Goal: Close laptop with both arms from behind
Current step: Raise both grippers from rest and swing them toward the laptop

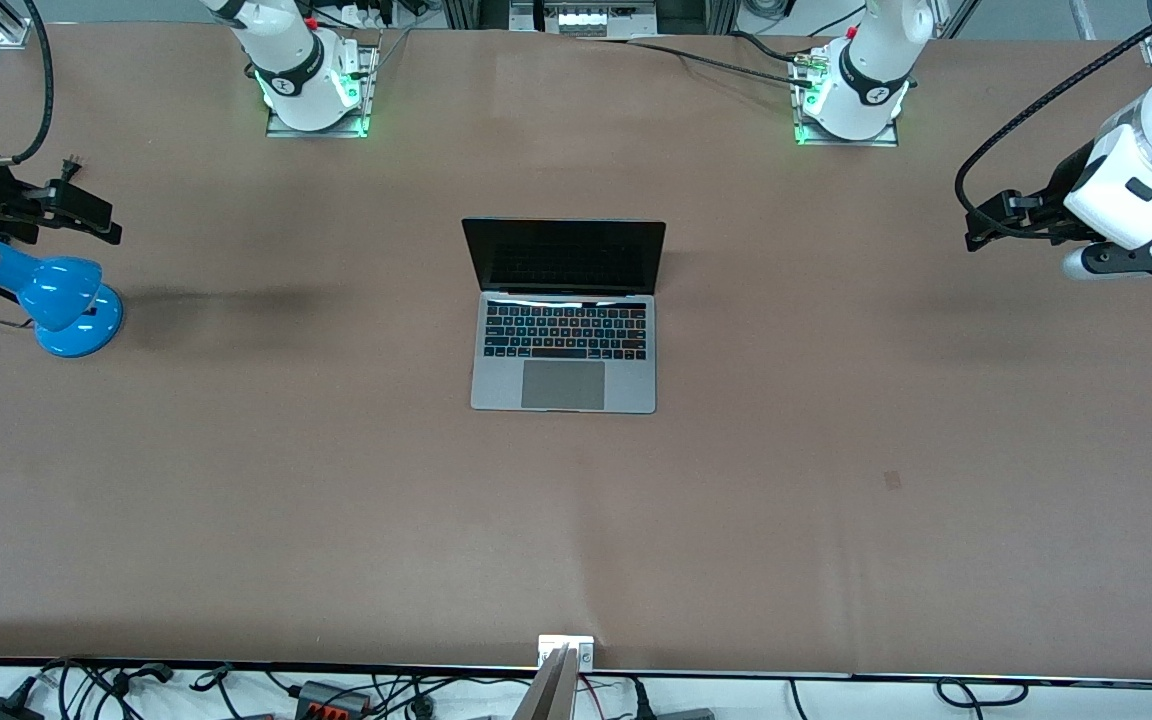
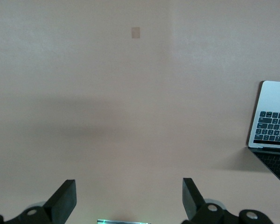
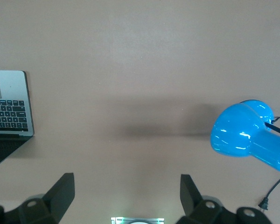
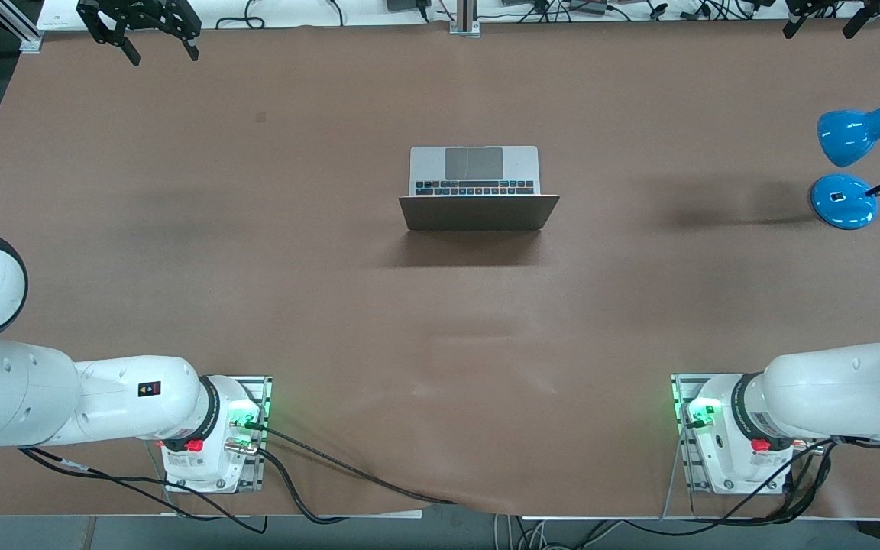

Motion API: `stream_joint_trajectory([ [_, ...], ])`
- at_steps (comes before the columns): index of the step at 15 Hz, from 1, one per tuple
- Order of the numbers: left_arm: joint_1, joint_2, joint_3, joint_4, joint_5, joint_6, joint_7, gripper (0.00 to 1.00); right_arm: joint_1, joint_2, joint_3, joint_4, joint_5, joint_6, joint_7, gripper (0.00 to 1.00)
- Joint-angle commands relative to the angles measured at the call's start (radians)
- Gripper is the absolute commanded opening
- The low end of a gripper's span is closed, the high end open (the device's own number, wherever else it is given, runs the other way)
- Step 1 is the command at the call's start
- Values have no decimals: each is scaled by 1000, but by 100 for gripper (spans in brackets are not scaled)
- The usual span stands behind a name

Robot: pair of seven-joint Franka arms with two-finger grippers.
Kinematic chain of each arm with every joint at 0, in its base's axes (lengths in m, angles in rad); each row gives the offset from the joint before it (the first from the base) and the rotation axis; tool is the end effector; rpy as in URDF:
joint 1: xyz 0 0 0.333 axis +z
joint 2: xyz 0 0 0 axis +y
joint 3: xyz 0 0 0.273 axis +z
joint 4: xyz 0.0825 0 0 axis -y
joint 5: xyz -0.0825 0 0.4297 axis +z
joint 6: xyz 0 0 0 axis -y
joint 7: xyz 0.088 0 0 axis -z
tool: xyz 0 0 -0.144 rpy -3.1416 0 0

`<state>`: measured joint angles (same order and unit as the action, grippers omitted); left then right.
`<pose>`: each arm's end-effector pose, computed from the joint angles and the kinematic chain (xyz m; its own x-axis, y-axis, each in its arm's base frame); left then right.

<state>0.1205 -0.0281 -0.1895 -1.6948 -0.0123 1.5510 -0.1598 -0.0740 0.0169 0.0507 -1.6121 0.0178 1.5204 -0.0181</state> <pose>0.5797 -0.0427 0.4957 0.9891 0.0916 -0.1156 0.0909 -0.9958 -0.0116 0.5926 -0.0113 0.5093 0.9941 -0.0041 -0.1080 -0.0063 -0.9998 -0.0206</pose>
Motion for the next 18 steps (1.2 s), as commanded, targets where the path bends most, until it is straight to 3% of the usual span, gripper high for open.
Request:
stream_joint_trajectory([
  [1,5,7,-4,14,21,-6,13,100,-6,8,0,20,19,-8,-6,100],
  [10,5,2,-8,20,17,-14,11,100,-6,6,0,21,17,-19,-6,100],
  [18,-13,8,-47,26,-3,-83,-115,100,0,49,6,26,17,-66,-22,100],
])
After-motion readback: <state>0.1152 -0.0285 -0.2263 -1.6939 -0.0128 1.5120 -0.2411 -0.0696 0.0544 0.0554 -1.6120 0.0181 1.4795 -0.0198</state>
